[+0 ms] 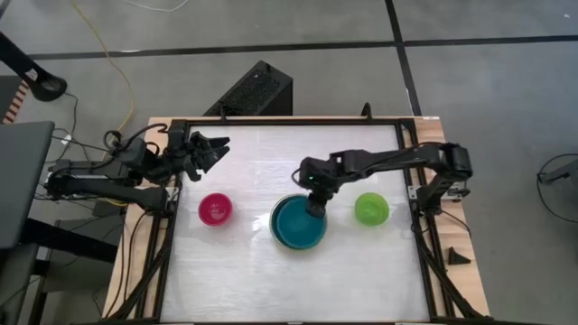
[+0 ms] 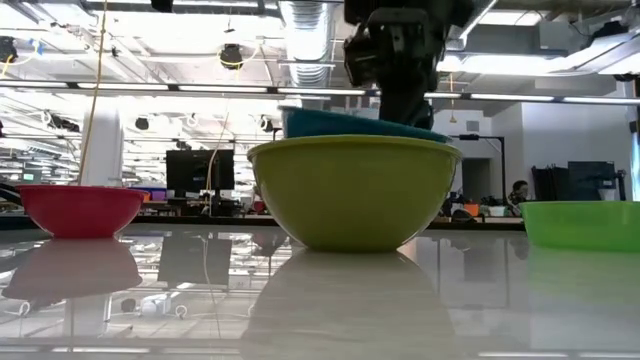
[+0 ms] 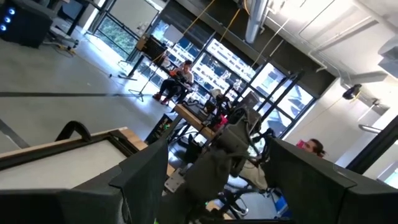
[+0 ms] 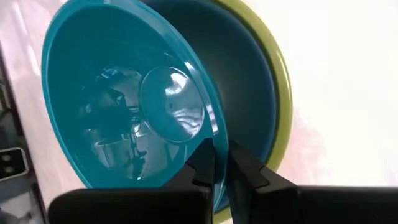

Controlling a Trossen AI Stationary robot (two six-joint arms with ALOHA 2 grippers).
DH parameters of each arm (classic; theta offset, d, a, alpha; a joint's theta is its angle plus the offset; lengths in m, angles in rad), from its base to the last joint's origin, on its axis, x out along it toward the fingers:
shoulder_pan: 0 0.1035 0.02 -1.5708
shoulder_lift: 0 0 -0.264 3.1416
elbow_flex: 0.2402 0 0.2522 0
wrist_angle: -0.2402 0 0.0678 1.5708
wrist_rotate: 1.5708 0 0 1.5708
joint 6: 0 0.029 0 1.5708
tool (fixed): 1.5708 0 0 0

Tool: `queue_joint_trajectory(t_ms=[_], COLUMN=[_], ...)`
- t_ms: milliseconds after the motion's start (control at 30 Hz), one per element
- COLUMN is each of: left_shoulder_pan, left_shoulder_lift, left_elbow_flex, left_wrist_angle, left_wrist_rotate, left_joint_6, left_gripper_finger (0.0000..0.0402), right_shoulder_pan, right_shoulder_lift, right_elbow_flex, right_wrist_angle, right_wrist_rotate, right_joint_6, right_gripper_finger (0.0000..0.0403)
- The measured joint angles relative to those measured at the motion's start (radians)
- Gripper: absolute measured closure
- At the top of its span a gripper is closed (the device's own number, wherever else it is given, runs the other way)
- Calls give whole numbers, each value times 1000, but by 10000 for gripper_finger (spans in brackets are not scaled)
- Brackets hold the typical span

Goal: Nest bowls inside each other
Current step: Stack the blue bowl on top of the transparent blue bowl, then stack the transparent green bowl on top of the blue bowl

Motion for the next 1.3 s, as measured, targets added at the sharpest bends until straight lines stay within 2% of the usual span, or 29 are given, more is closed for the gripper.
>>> queue_joint_trajectory(t_ms=[100,333,467,567,767,900,1133,1300], left_shoulder_pan=[0,0,0,0,0,0,0,0], left_shoulder_lift=[0,0,0,-3,-9,-8,-7,-7], left_elbow_flex=[0,0,0,0,0,0,0,0], left_wrist_angle=[0,0,-19,-84,-332,-422,-420,-448], left_wrist_rotate=[0,16,35,57,78,84,84,84], left_joint_6=[-1,-1,-1,3,-30,-59,-56,-54], left_gripper_finger=[132,132,132,132,132,132,132,132], right_shoulder_pan=[0,0,-6,-6,14,51,158,241], right_shoulder_lift=[44,54,17,-30,-150,-218,-353,-434], right_elbow_flex=[25,79,92,92,92,82,-101,-271], right_wrist_angle=[-11,-12,-30,-73,-252,-371,-393,-324], right_wrist_rotate=[-4,29,33,61,165,202,201,204], right_joint_6=[0,16,44,80,114,139,317,443], right_gripper_finger=[331,151,93,84,99,101,101,101])
